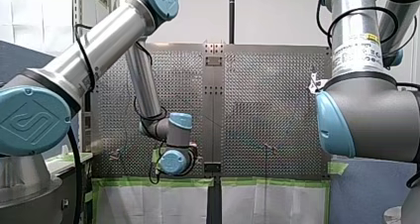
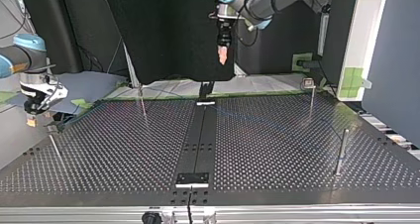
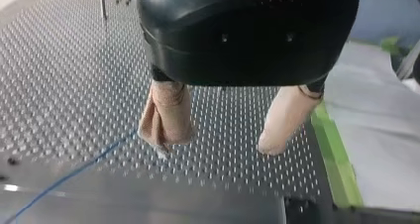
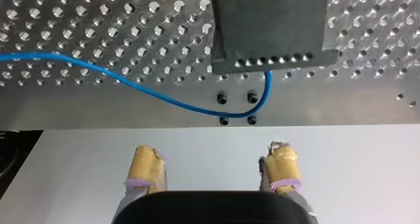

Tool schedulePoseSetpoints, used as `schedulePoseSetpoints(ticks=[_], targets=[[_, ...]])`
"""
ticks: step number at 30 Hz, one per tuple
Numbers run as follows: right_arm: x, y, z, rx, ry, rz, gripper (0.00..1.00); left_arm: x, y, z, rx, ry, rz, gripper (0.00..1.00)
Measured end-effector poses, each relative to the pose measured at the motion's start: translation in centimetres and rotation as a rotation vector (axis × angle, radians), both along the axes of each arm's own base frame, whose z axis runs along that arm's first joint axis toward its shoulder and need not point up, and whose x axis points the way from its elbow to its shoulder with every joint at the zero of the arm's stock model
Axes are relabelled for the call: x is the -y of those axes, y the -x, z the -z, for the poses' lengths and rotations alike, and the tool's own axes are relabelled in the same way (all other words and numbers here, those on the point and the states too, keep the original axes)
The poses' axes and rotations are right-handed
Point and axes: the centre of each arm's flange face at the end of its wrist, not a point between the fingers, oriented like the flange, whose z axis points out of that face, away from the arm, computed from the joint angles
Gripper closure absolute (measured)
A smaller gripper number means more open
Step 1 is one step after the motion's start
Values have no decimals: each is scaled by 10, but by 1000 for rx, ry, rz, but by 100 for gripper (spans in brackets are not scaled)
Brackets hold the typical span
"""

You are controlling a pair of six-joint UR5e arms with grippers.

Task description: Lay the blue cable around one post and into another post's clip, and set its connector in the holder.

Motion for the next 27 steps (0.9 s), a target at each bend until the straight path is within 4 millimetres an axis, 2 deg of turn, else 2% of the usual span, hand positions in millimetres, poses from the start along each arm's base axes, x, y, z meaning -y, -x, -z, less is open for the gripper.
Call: schedulePoseSetpoints(ticks=[7,16,19,27], targets=[[-8,-1,16,21,-4,41,2,-12,-10,0,-1,-4,-52,2],[-28,-8,48,31,-5,84,2,-19,-19,0,-6,-5,-66,2],[-36,-18,58,14,-4,63,2,-22,-21,0,-5,-4,-71,2],[-66,-68,86,-16,-2,-53,2,-26,-27,0,-5,10,-81,2]])
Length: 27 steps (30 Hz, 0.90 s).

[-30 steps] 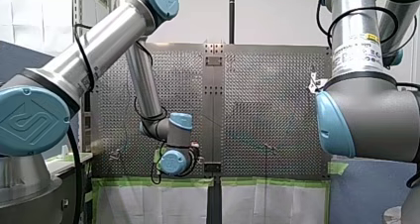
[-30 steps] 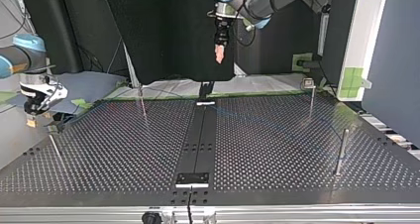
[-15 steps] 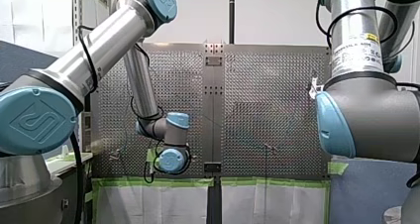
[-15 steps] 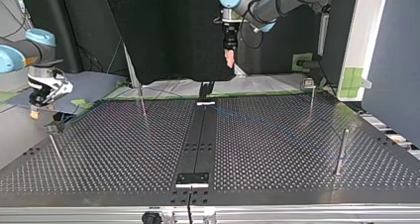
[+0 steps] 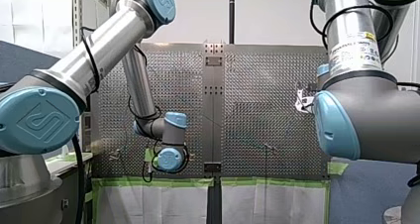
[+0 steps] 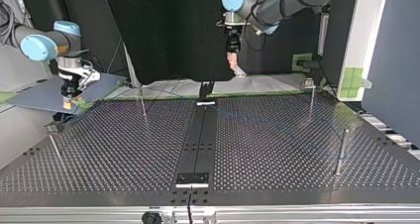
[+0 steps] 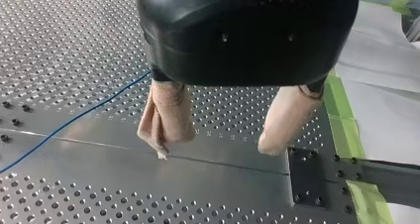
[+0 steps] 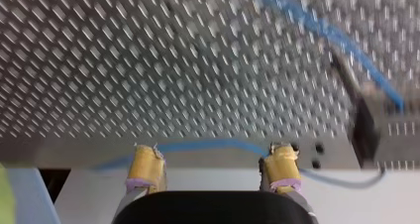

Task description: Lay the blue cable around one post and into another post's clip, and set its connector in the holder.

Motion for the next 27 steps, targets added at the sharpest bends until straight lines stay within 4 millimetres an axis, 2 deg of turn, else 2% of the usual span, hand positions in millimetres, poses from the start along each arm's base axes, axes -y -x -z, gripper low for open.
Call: schedulePoseSetpoints(ticks=[8,21,27], targets=[[-35,-42,24,-72,15,-22,2,-5,-4,0,-5,8,-13,2],[-63,-114,26,-104,94,-88,2,-6,-4,1,-10,6,-15,2],[-82,-151,51,-137,68,-155,2,-6,-4,0,-8,6,-16,2]])
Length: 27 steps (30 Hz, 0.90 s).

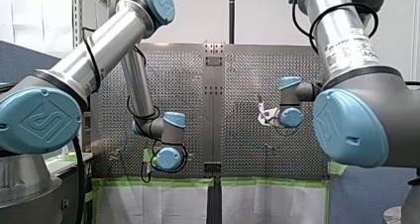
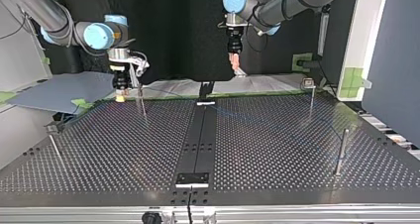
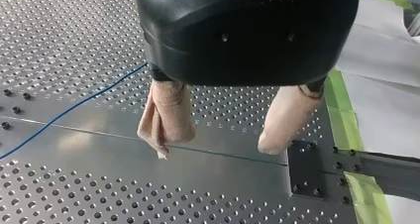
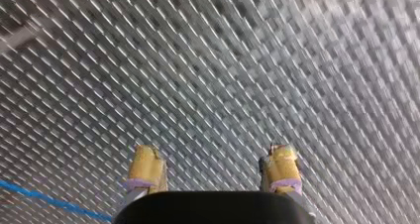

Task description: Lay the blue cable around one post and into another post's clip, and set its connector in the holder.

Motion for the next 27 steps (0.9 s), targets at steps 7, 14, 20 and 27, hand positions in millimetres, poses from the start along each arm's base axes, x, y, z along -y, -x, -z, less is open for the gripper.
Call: schedulePoseSetpoints(ticks=[7,14,20,27], targets=[[-27,-37,39,-37,-56,-61,2,0,0,0,-1,-1,-1,2],[-54,-69,61,-83,-81,-130,2,1,0,0,0,2,6,2],[-75,-95,61,-100,-73,-185,2,2,1,0,0,3,10,2],[-104,-123,62,-107,-73,-245,2,2,1,0,0,4,10,2]])
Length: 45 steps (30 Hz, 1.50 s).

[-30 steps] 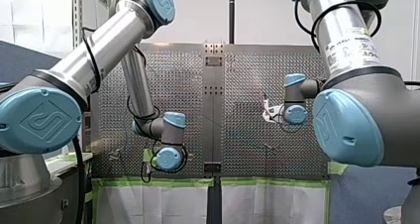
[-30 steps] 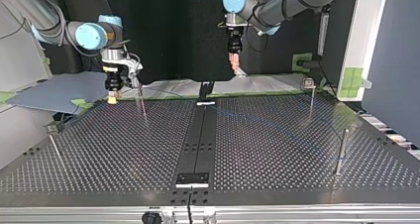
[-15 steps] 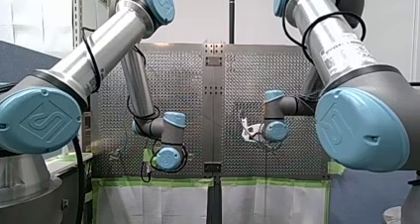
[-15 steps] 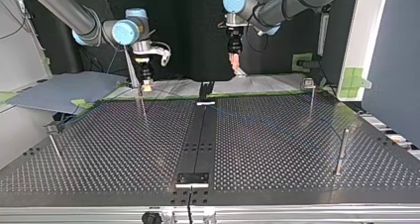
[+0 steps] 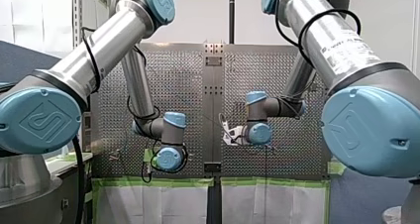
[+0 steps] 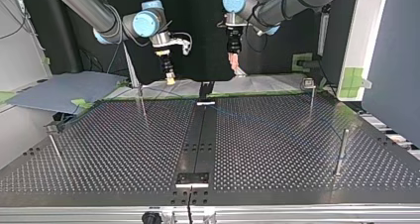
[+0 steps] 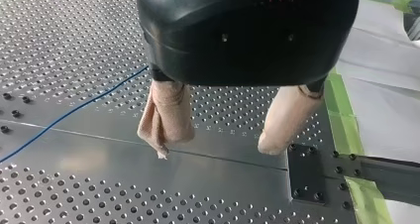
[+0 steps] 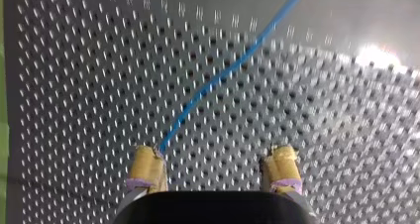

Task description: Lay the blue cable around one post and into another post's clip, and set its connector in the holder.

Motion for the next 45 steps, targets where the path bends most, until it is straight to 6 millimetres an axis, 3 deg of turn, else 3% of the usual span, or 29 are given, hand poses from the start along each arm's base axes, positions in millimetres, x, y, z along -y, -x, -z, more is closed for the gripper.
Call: schedulePoseSetpoints(ticks=[7,14,28,45], targets=[[-33,-25,7,-22,-22,-55,2,-1,-1,0,0,15,-4,2],[-64,-38,36,-64,-64,-76,2,-2,-1,0,-5,18,-10,2],[-47,-25,43,-48,-56,-6,2,-5,-1,1,-21,9,-12,2],[-53,-32,45,-10,-47,-57,2,1,-1,0,-12,65,17,2]])
